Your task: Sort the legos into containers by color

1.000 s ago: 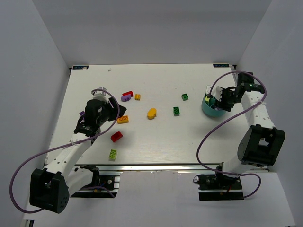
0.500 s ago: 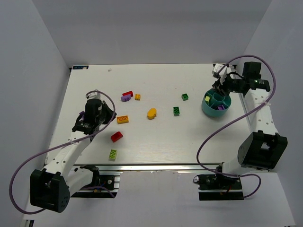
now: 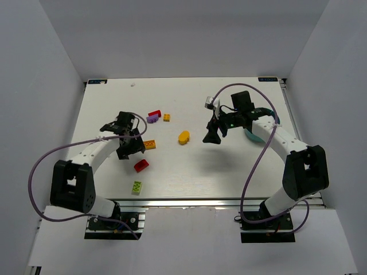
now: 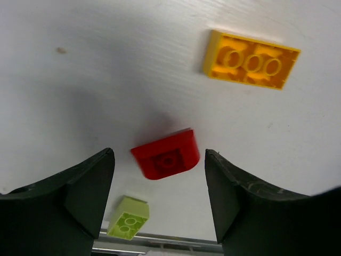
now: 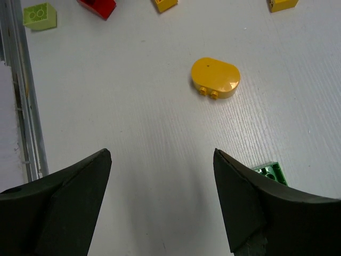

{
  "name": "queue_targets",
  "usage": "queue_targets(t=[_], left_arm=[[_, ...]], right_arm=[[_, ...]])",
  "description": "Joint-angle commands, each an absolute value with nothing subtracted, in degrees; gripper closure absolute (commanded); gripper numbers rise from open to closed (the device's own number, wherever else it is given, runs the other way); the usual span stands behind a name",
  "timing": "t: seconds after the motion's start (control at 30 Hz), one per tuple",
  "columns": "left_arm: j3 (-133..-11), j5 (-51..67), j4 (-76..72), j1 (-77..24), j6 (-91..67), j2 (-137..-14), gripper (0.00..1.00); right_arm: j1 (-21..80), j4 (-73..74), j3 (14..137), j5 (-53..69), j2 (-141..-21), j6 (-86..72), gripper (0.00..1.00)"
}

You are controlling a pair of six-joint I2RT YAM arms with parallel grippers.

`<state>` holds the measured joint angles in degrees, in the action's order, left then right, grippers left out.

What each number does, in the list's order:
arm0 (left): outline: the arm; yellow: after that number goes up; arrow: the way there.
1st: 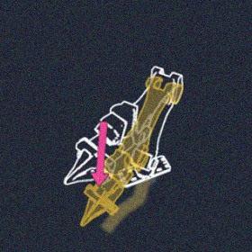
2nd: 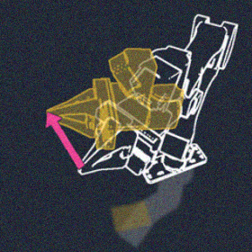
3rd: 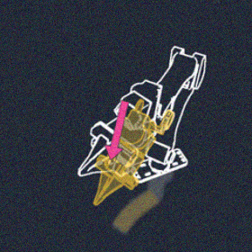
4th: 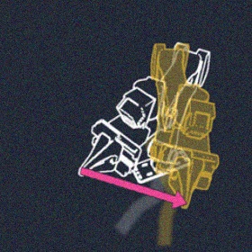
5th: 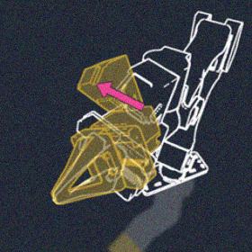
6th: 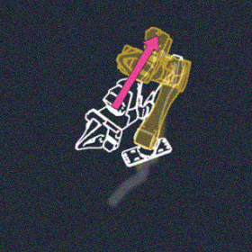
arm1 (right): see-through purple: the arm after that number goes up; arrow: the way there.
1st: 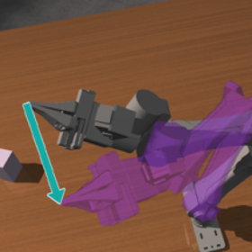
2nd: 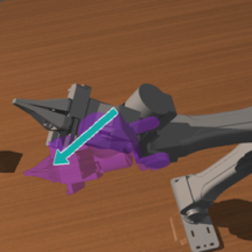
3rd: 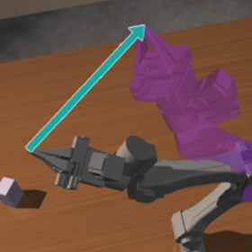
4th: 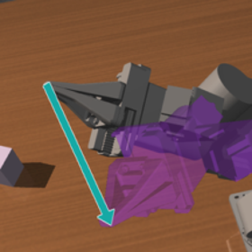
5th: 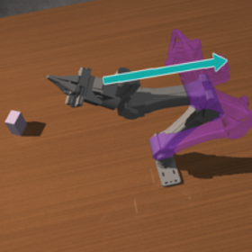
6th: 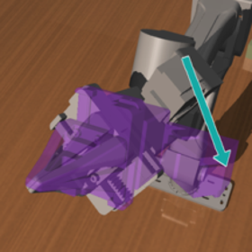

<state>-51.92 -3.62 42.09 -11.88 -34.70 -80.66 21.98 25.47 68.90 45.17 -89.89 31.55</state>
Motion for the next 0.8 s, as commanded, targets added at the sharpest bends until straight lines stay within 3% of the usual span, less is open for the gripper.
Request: queue_targets(t=[0.0,0.33,0.77], left_arm=[[-57.7,-6.3,45.7,-19.1,-25.5,-85.7,0.22],[-64.4,-5.8,49.7,-26.7,-5.1,-88.5,0.22],[-61.7,-7.9,49.7,-28.5,-0.1,-92.9,0.24]], right_arm=[[21.8,23.6,70.5,46.4,-90.3,30.5,0.18],[21.8,23.7,70.7,46.1,-90.6,31.2,0.17],[21.8,23.8,71.2,45.6,-91.0,30.9,0.13]])
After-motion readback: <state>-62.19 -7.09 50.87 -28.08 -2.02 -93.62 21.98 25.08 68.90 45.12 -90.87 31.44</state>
